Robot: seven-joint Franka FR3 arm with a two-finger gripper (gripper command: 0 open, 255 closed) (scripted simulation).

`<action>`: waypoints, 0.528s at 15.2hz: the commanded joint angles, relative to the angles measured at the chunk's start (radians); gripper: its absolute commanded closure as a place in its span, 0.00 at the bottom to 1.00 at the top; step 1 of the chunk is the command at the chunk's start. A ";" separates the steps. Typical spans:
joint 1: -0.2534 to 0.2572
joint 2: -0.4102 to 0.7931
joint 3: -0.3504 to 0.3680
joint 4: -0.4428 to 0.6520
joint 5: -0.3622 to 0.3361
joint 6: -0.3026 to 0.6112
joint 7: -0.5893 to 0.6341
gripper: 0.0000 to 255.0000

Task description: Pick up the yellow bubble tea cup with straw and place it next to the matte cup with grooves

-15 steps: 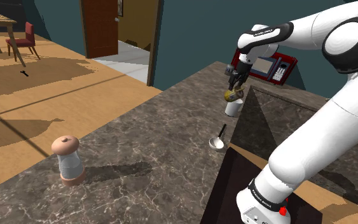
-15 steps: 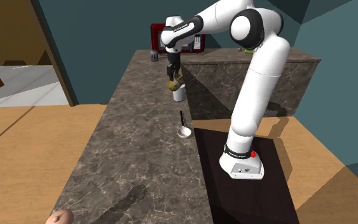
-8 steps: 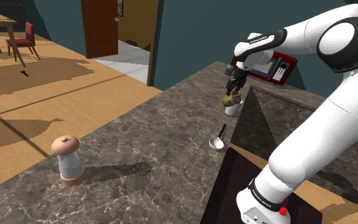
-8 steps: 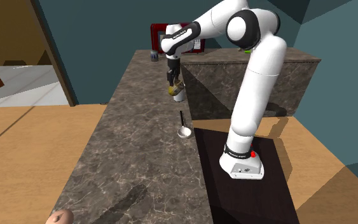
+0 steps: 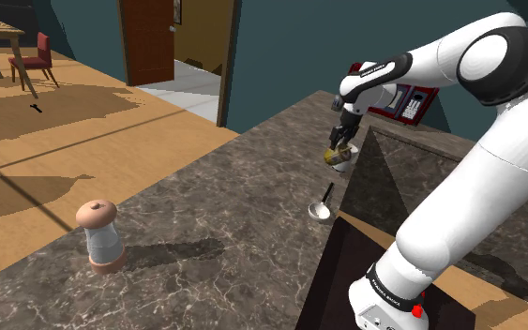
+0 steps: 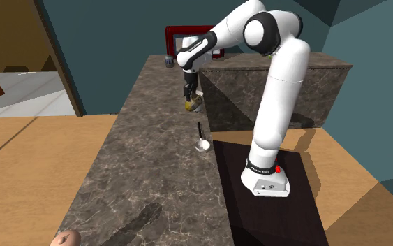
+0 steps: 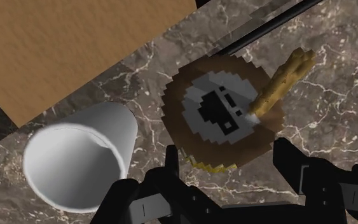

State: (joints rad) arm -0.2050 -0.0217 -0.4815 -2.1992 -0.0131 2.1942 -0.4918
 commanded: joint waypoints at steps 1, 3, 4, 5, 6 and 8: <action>-0.001 0.014 -0.001 -0.014 0.008 0.027 -0.007 1.00; -0.001 0.029 -0.002 -0.026 0.017 0.054 -0.013 1.00; -0.002 0.038 -0.002 -0.032 0.022 0.067 -0.017 1.00; -0.002 0.046 -0.002 -0.038 0.027 0.080 -0.021 1.00; -0.002 0.055 -0.002 -0.044 0.033 0.093 -0.025 1.00; -0.003 0.073 -0.002 -0.054 0.045 0.119 -0.033 1.00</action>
State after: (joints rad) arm -0.2079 0.0362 -0.4839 -2.2521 0.0218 2.2983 -0.5190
